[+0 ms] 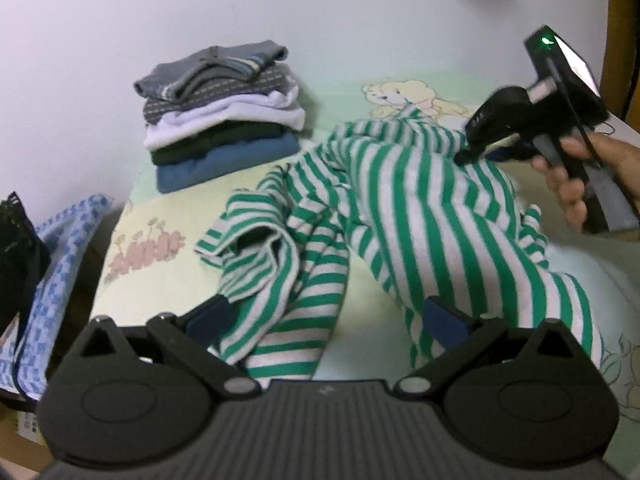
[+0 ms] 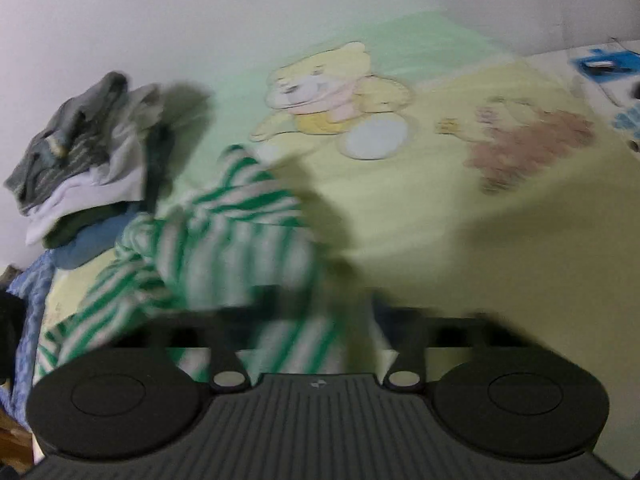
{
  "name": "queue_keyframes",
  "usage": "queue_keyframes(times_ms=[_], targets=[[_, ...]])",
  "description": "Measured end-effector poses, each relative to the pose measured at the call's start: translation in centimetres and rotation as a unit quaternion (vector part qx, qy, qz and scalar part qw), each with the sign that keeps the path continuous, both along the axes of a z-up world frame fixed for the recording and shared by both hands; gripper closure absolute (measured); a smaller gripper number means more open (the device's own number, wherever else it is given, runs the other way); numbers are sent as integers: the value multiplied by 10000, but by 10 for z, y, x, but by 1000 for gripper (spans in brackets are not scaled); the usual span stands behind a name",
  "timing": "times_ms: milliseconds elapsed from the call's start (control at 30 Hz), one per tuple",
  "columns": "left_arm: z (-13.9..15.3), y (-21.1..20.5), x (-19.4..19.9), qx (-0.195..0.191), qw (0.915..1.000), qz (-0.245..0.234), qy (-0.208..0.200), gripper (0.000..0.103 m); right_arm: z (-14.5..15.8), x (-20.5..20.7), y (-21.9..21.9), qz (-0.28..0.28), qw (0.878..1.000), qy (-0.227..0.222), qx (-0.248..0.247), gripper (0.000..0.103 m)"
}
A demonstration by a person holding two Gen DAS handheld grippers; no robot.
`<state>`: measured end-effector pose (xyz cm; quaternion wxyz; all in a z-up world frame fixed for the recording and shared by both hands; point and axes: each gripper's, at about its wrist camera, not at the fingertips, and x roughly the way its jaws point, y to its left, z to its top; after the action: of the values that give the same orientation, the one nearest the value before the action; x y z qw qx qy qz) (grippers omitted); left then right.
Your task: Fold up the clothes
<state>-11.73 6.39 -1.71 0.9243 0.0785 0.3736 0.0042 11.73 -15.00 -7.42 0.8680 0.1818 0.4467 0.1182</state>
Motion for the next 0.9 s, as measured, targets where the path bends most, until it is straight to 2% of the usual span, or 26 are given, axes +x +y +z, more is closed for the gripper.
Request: queue_keyframes(times_ms=[33, 100, 167, 200, 233, 300, 367, 433, 533, 567, 600, 633, 667, 700, 800, 833, 900], targets=[[1, 2, -1, 10, 10000, 43, -22, 1, 8, 2, 7, 28, 9999, -122, 1, 93], [4, 8, -4, 25, 9999, 141, -68, 3, 33, -5, 30, 359, 9972, -646, -62, 94], [10, 24, -11, 10, 9993, 344, -137, 3, 62, -21, 56, 967, 9873, -1262, 40, 95], [16, 35, -15, 20, 9987, 481, -193, 3, 76, -34, 71, 1429, 9784, -1483, 194, 96], [21, 46, -20, 29, 9978, 615, -243, 3, 88, -48, 86, 1913, 9673, -1626, 369, 96], [28, 66, -30, 48, 9958, 864, -296, 2, 106, -82, 114, 2909, 9370, -1820, 653, 97], [36, 86, -39, 67, 9932, 1112, -349, 2, 114, -118, 132, 3802, 9017, -1896, 799, 100], [44, 106, -49, 85, 9899, 1359, -402, 2, 113, -153, 146, 4661, 8633, -1703, 921, 100], [55, 137, -63, 113, 9837, 1728, -480, 2, 97, -195, 161, 5424, 8252, -1525, 403, 94], [59, 147, -68, 123, 9813, 1851, -506, 2, 91, -205, 161, 5559, 8169, -1530, 134, 93], [61, 153, -71, 98, 9799, 1925, -509, 2, 86, -212, 155, 5542, 8173, -1574, -75, 88], [54, 149, -67, -38, 9820, 1838, -433, 1, 82, -220, 148, 5470, 8207, -1627, -265, 85], [47, 144, -63, -174, 9837, 1751, -357, 1, 81, -222, 138, 5290, 8310, -1673, -398, 72], [41, 139, -59, -310, 9852, 1664, -281, 1, 81, -222, 128, 5047, 8446, -1714, -501, 58], [21, 125, -47, -717, 9876, 1398, -52, 1, 79, -215, 86, 3946, 8992, -1743, -732, 34], [14, 121, -43, -852, 9877, 1308, 24, 1, 77, -212, 72, 3560, 9153, -1700, -817, 34], [2, 109, -35, -1053, 9883, 1094, 147, 1, 71, -209, 52, 3035, 9352, -1491, -1054, 33]])
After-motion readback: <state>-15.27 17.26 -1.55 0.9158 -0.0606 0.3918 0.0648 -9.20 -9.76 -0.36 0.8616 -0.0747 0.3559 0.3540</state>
